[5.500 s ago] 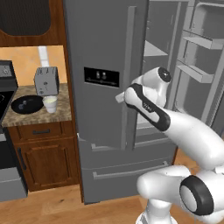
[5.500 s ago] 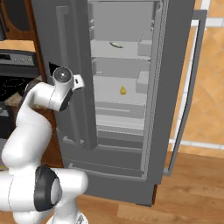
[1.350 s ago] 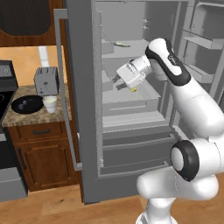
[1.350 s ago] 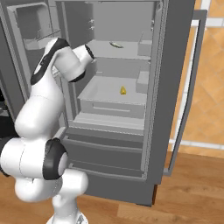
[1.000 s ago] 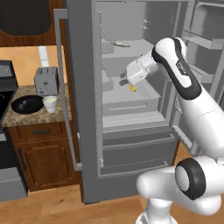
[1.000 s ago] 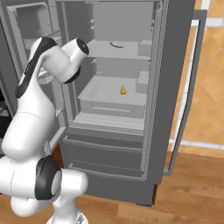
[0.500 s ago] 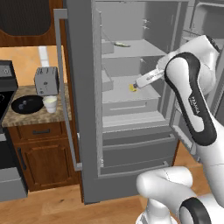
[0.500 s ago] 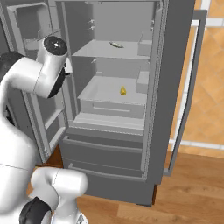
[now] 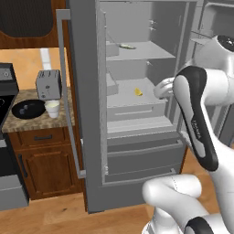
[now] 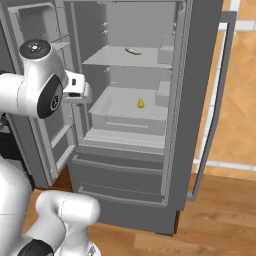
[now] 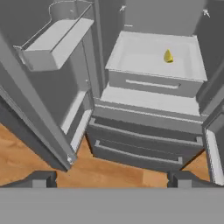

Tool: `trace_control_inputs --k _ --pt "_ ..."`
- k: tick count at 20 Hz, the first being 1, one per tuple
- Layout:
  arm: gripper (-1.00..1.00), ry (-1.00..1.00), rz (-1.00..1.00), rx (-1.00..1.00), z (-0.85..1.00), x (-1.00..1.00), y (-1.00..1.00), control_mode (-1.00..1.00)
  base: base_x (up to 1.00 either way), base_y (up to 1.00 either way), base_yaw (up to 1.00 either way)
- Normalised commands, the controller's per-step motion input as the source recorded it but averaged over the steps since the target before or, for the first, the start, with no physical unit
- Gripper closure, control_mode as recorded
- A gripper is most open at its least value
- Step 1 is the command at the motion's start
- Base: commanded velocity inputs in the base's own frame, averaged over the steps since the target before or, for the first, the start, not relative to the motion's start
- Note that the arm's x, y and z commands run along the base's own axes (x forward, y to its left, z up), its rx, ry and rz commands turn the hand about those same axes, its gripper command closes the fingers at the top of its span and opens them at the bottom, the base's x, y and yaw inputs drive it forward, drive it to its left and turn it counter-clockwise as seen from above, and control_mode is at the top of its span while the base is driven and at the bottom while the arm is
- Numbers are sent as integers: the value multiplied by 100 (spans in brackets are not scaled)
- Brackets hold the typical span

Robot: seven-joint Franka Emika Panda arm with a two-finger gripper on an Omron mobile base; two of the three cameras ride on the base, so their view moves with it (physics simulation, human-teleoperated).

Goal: Grab a lemon wedge from the fridge and one ice cube from the ice bowl, and put them in the glass of lemonade.

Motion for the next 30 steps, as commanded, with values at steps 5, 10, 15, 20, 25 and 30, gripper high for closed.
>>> trace_control_inputs --k 5,10,15,20,25,30 --pt "-100 5 -29 0 -31 0 -32 -100 0 0 0" --pt "-100 -4 -3 0 -4 -31 0 -100 0 0 0" --pt "-100 -6 0 0 0 -21 0 -100 0 0 0" --pt "-100 0 0 0 -1 -40 0 -100 0 0 0" --pt "-100 0 0 0 -16 16 -15 -100 0 0 0" --pt "-100 0 0 0 0 0 0 100 56 0 0"
